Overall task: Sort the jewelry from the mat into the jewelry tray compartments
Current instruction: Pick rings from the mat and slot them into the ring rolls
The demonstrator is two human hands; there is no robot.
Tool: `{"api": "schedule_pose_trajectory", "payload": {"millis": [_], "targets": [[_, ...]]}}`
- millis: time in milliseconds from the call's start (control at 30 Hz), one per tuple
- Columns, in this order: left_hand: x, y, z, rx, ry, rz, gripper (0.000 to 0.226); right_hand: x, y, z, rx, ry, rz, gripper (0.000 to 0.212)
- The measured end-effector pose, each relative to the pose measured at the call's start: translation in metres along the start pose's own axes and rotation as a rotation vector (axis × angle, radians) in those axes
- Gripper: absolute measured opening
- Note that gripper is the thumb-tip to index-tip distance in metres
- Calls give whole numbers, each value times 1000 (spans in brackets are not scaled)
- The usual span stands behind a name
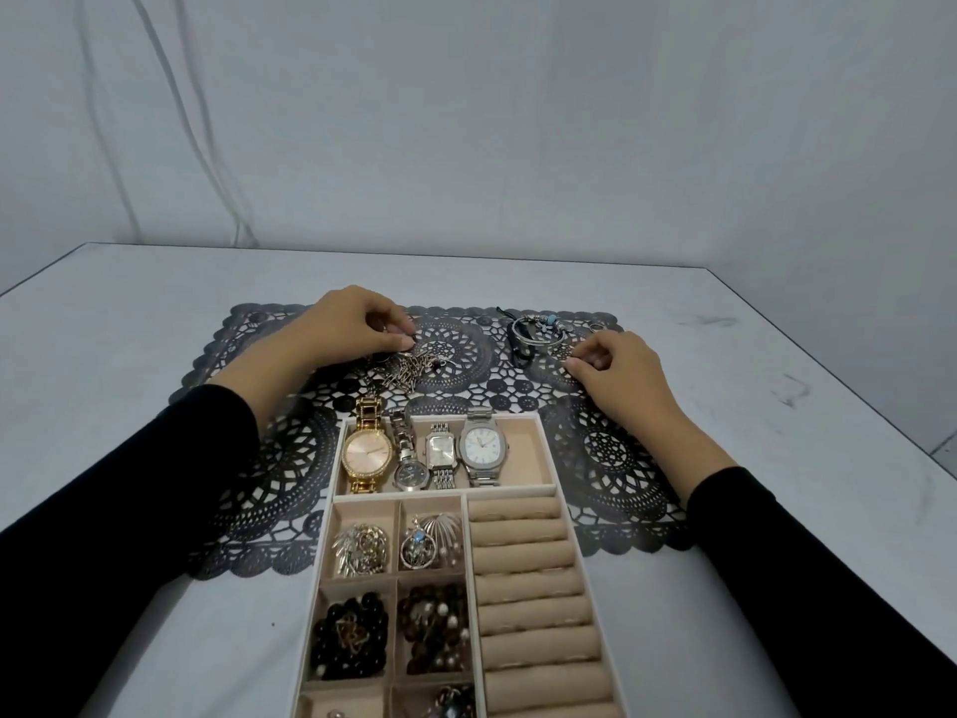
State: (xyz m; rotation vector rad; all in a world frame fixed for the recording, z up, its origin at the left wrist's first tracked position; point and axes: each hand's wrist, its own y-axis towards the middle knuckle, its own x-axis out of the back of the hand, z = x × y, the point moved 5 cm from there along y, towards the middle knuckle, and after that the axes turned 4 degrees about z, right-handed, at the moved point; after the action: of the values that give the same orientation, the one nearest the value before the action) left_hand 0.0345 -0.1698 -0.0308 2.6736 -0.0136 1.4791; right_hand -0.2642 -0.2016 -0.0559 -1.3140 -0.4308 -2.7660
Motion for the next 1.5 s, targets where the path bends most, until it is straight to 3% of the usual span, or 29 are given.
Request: {"api": "schedule_pose_trajectory", "payload": {"millis": [367,567,900,1500], "targets": [[-4,1,4,-13,-87,6,14,-3,3,0,-26,68,66,12],[-3,-6,1,-90,-83,-65,14,3,-8,7,92,130,-18,10],[-3,-12,5,-108,-175,-154,11,12,-16,7,54,236,-102,8],[10,-76,-13,-106,-532,-379,8,30,-73,16,-95,987,-31,17]]}}
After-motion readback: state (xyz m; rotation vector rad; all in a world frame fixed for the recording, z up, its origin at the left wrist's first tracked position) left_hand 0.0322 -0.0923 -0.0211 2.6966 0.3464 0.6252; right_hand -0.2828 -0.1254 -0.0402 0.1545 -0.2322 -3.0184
